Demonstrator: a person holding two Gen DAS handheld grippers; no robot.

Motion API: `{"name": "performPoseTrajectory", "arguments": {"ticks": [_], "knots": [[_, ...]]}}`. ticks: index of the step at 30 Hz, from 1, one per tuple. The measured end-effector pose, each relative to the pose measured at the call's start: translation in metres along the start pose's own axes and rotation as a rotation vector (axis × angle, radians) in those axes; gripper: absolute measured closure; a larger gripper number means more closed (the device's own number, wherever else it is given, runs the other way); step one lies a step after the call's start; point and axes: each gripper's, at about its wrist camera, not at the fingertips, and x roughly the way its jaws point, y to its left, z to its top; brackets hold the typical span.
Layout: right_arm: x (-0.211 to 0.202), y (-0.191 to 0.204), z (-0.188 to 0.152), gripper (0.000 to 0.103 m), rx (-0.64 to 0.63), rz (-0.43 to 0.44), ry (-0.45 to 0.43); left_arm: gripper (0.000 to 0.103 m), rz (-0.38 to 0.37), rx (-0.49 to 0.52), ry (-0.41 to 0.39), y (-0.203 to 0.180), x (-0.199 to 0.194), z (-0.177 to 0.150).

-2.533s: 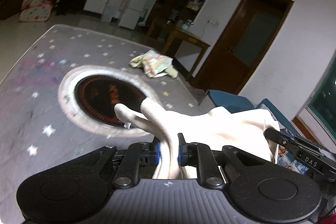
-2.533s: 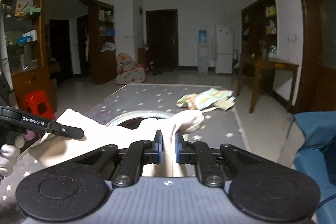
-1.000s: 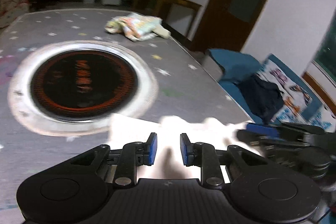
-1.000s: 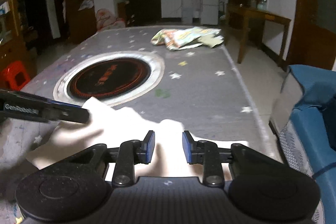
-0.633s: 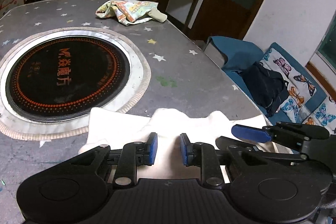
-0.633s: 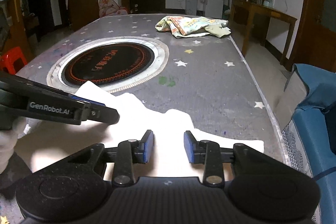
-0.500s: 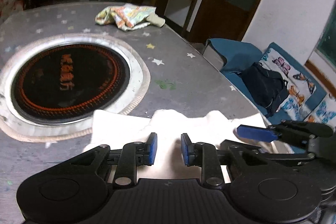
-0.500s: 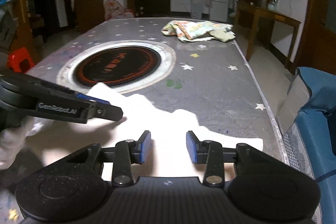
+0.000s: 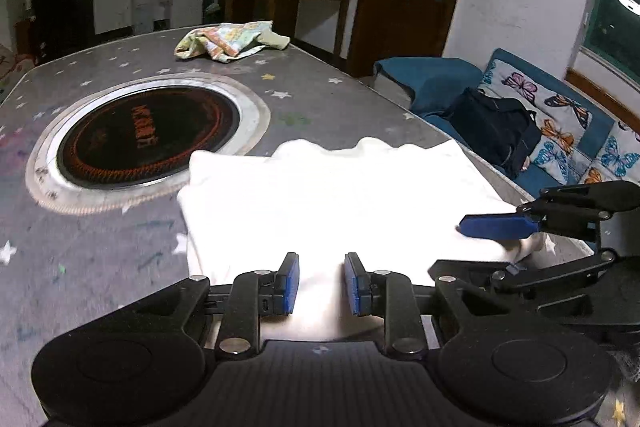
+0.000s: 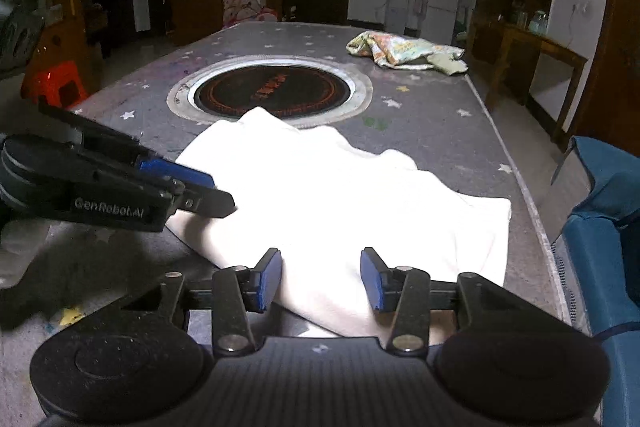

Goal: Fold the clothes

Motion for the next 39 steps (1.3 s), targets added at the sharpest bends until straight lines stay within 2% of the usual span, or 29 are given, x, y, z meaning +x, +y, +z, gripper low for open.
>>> {"name": "performPoseTrajectory", "arguments": {"ticks": [4,7,10,12,22,27,32,39], "knots": [[-0.014,0.002,-0.001,0.052,0.022,0.012,-0.025,0.065,0.003,-0.014,-0.023,-0.002,-0.016,-0.002],[-0.020,0.002,-0.005,0.040,0.059,0.010,-0.027,0.057,0.011,-0.032,-0.031,-0.004,-0.026,-0.007],[-0.026,0.004,-0.011,0.035,0.074,0.006,-0.026,0.052,0.017,-0.053,-0.027,-0.006,-0.033,-0.014],[-0.030,0.005,-0.014,0.026,0.077,0.000,-0.028,0.049,0.022,-0.064,-0.022,-0.007,-0.037,-0.020],[-0.049,0.016,-0.026,0.017,0.092,-0.002,-0.040,0.030,0.056,-0.099,-0.039,-0.016,-0.061,-0.043],[-0.056,0.020,-0.031,0.013,0.107,-0.004,-0.043,0.024,0.088,-0.108,-0.048,-0.019,-0.071,-0.051],[-0.062,0.021,-0.038,0.008,0.123,-0.008,-0.051,0.013,0.136,-0.104,-0.067,-0.023,-0.080,-0.059],[-0.069,0.025,-0.044,0.000,0.129,-0.006,-0.067,0.006,0.178,-0.119,-0.078,-0.027,-0.091,-0.069]]}}
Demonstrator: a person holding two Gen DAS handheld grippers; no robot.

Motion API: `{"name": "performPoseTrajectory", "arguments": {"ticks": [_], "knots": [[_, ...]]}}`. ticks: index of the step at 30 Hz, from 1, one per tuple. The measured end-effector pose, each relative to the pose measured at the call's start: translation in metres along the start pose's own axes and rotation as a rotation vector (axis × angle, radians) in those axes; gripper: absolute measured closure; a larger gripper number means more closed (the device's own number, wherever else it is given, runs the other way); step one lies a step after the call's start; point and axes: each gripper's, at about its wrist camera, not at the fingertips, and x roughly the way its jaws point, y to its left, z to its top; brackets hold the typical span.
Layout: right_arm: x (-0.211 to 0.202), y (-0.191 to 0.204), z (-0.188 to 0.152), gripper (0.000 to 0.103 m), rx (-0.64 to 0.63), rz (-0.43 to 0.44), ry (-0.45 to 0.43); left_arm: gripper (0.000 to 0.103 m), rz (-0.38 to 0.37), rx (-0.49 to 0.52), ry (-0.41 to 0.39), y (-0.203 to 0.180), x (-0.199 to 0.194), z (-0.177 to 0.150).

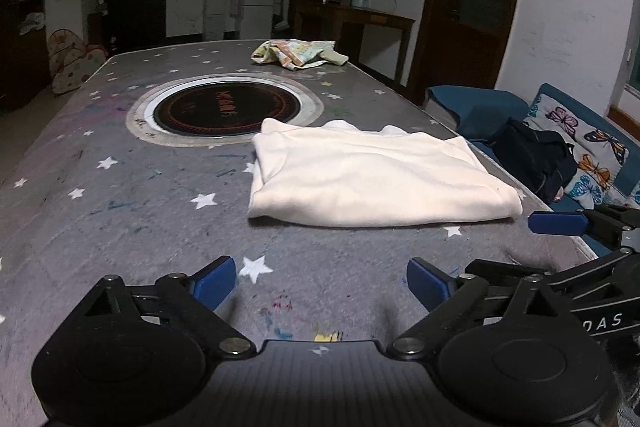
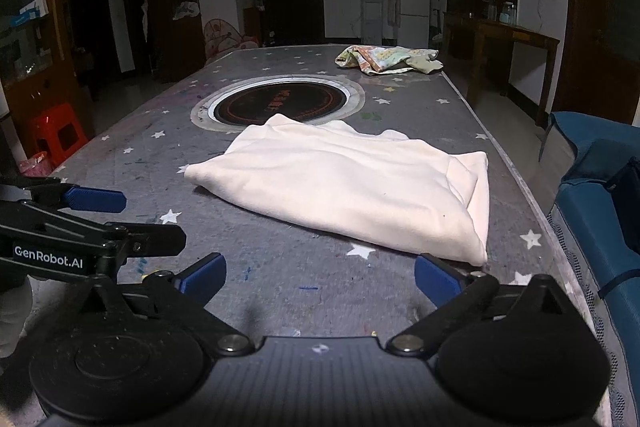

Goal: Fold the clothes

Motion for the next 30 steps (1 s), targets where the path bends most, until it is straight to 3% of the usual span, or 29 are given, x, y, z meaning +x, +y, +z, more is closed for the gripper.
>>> {"name": "performPoseTrajectory", "arguments": {"ticks": [10,30], "knots": [[-0.010,0.003,-0.004,0.000,0.000,0.013,-0.022,0.001,0.047,-0.038,-0.011,-0.001,-0.014,-0.011],[-0.026,0.016,-0.006,0.000,-0.025,0.010,-0.058,0.001,0.103,-0.057,-0.052,-0.005,-0.042,-0.022]]}}
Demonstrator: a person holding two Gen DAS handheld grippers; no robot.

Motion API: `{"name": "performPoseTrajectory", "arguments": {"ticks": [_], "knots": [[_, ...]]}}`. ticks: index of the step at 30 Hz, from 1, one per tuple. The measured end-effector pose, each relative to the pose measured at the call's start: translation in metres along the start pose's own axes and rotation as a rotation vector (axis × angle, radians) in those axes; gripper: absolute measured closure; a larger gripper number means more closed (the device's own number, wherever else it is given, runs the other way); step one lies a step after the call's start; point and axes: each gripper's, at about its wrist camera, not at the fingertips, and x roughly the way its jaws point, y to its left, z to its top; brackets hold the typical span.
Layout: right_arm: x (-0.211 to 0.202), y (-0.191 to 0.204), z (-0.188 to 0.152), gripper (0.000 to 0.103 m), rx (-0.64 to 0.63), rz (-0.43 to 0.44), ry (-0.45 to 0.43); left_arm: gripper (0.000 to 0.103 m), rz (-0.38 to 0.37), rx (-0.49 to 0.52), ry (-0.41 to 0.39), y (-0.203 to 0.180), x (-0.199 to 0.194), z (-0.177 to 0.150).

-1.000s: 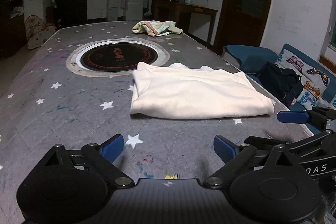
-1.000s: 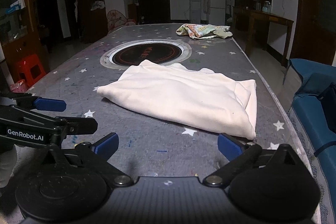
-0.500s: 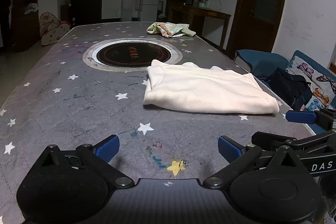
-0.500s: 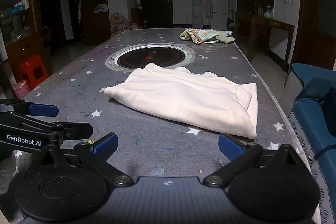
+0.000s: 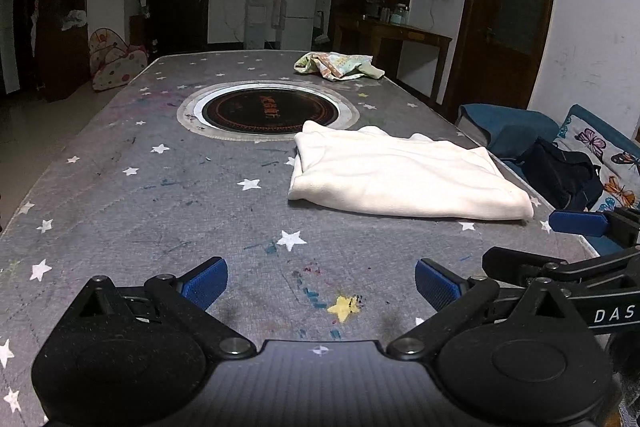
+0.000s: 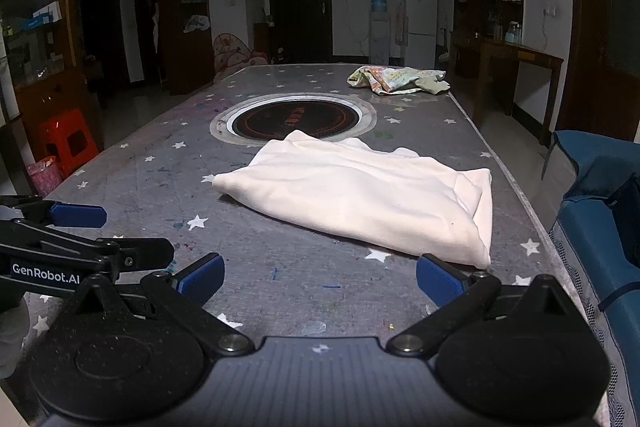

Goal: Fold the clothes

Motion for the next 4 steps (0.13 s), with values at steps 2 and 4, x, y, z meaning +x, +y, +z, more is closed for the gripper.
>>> {"name": "performPoseTrajectory", "arguments": {"ticks": [2,4], "knots": [[-0.0021,0.0003,-0.0003,0.000,-0.001,-0.005,-0.006,0.001,0.004,0.005,-0.001,-0.0019,-0.0009,-0.0005],[-0.0032,-0.0001,-0.0005,0.000,0.000,-0.008,-0.009,0.001,0.006,0.009,0.000,-0.0031,-0.0013,-0.0003]]}}
